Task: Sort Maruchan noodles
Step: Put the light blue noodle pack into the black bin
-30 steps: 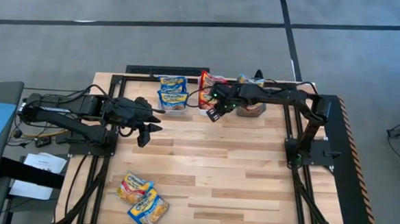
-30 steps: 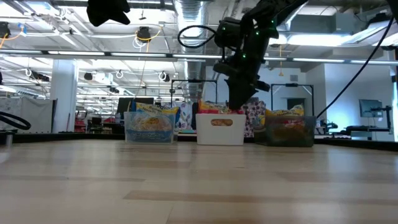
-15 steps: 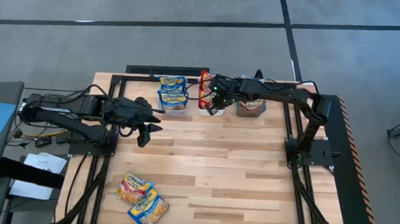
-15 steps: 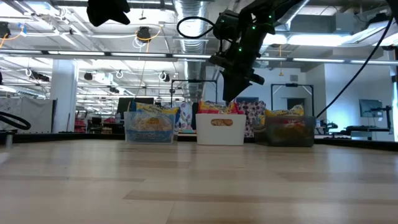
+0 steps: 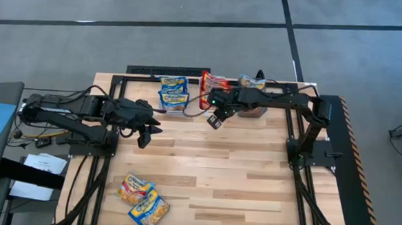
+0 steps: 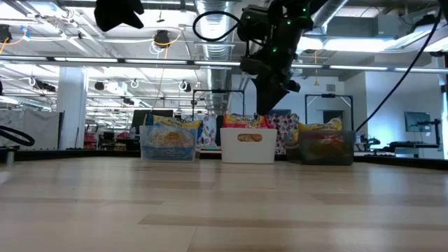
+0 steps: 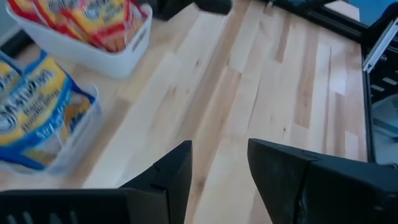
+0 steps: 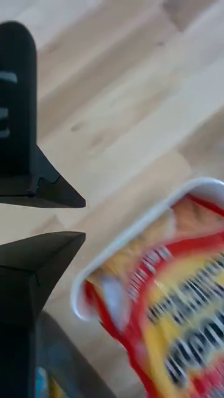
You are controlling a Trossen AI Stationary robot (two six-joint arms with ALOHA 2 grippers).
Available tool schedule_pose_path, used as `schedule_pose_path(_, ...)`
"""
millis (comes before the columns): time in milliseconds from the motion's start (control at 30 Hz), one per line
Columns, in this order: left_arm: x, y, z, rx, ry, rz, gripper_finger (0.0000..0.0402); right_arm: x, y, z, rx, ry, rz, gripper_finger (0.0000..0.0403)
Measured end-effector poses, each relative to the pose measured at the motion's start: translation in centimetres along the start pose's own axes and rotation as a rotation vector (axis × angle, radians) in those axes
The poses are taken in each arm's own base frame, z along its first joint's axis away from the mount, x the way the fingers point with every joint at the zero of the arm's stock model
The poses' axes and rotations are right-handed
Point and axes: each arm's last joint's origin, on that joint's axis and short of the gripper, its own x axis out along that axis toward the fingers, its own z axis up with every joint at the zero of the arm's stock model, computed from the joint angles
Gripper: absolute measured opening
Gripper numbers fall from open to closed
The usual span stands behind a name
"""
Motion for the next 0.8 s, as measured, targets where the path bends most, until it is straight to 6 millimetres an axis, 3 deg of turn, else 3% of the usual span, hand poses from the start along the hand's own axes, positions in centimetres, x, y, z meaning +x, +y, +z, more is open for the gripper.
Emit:
schedule_pose_path(300,-0.3,-0.5,-1.4,-0.037,0.115,-0.002,0.0144,-0.7,3.6,-2.4,-0.067,0.067,0.018,0.0098)
schedule_pose_path(800,-0.7,-1.8,-2.1,-0.044,0.142,-0.06,0.0144,-2.0,8.1,-6.2,-0.158,0.134,0.041,0.0098)
